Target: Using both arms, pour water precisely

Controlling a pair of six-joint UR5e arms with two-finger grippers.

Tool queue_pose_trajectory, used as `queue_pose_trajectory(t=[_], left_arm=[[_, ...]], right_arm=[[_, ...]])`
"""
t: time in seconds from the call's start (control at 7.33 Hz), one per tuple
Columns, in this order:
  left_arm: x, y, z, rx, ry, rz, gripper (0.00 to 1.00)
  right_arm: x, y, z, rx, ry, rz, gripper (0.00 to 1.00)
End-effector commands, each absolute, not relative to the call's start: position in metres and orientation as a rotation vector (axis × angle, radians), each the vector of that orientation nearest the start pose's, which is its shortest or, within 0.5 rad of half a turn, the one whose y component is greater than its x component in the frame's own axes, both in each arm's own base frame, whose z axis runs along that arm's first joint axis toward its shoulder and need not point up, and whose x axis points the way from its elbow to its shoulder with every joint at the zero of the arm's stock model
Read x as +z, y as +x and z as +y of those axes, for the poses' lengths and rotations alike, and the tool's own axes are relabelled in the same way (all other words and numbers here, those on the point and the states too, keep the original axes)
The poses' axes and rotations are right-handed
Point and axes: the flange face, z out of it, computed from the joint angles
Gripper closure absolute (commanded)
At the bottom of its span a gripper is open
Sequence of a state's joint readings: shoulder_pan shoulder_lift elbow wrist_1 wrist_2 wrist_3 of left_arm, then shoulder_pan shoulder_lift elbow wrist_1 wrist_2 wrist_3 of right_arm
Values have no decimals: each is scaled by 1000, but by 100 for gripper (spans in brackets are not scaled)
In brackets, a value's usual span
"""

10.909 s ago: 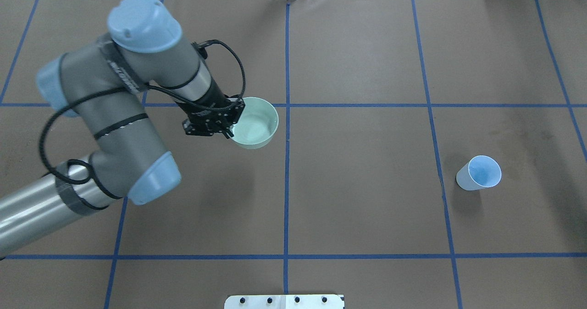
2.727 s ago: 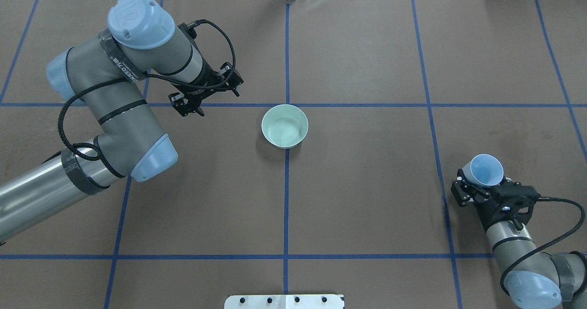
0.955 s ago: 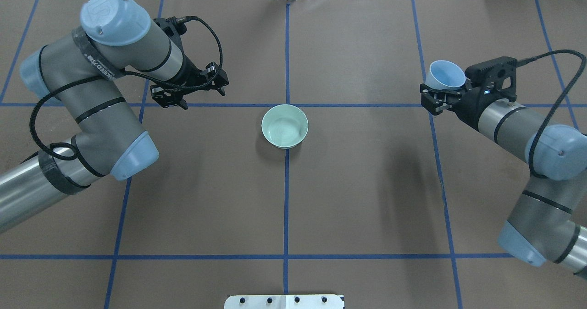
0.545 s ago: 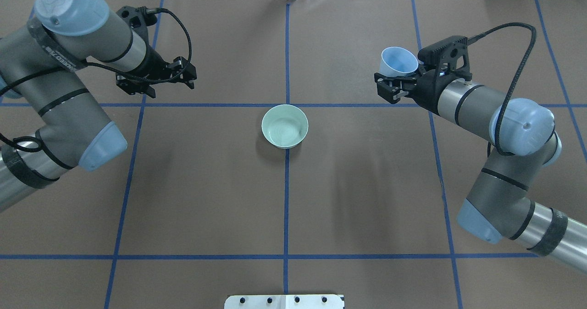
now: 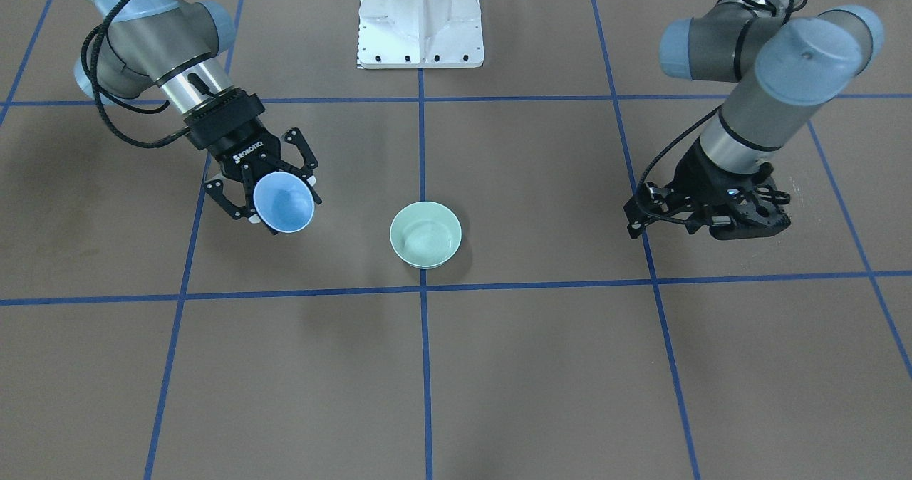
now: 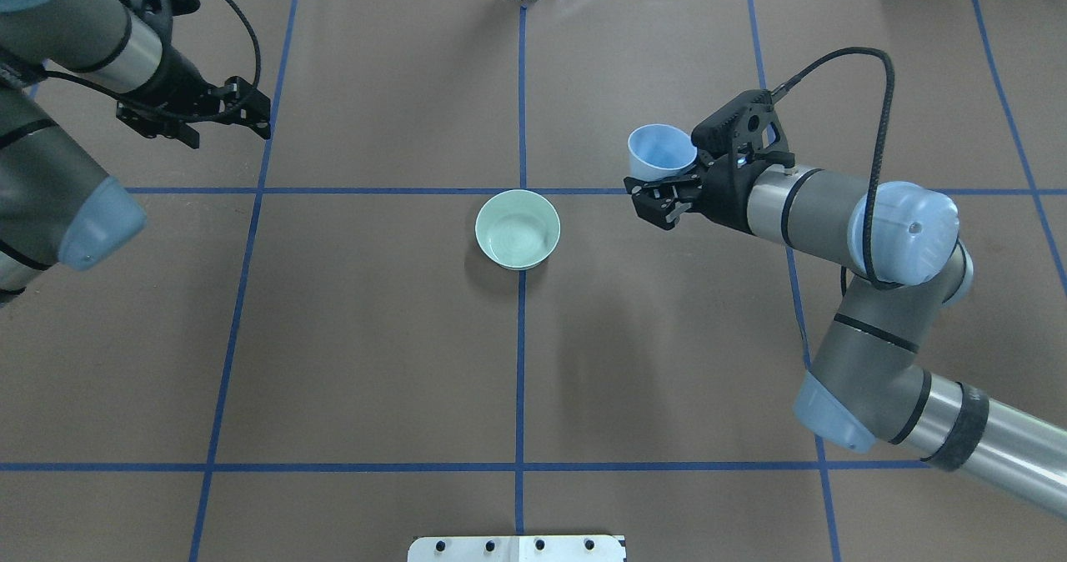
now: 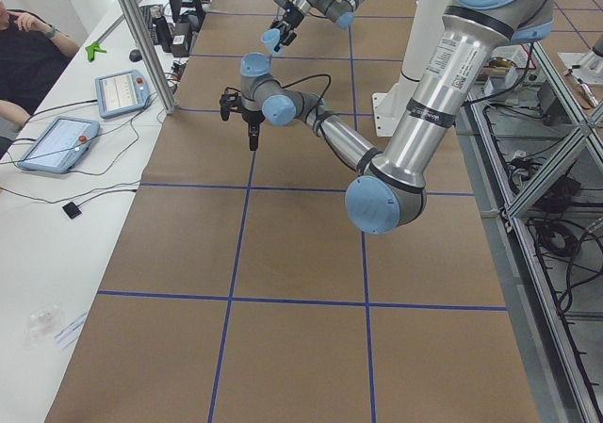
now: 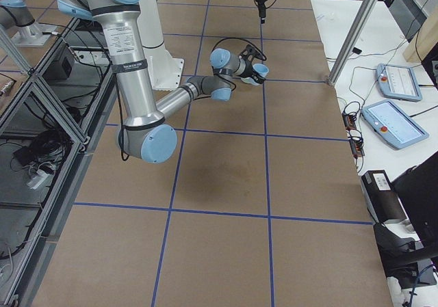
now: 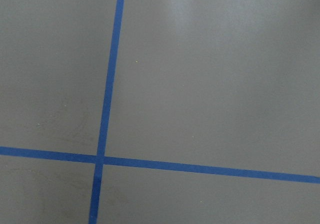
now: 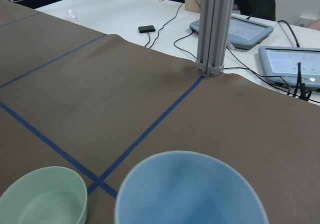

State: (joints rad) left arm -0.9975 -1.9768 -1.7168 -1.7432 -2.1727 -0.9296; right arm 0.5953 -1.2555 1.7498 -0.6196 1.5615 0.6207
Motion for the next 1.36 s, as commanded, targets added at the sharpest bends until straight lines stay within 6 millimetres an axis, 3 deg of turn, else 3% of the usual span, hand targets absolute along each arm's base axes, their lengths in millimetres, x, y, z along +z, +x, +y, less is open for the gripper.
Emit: queue_pose_trajectory(t=[0.0, 0.14, 0.55, 0.68, 0.95, 1.23], left_arm=[[373, 237, -581, -34, 157, 873, 0], [387, 232, -589, -30, 151, 856, 0], [417, 211, -608, -9, 158, 821, 0], [421, 211, -608, -8, 154, 818, 0], [424, 209, -609, -12, 151, 815, 0], [423, 209, -609, -11, 153, 818, 0]], right_arm=[[273, -451, -422, -350, 968, -1054, 100], [262, -468, -416, -379, 943, -1059, 100], [247, -495, -413, -476, 795, -992, 100], [244, -501, -413, -515, 756, -950, 100], [216, -512, -415, -554, 660, -868, 100], [212, -522, -416, -603, 568, -829, 100]])
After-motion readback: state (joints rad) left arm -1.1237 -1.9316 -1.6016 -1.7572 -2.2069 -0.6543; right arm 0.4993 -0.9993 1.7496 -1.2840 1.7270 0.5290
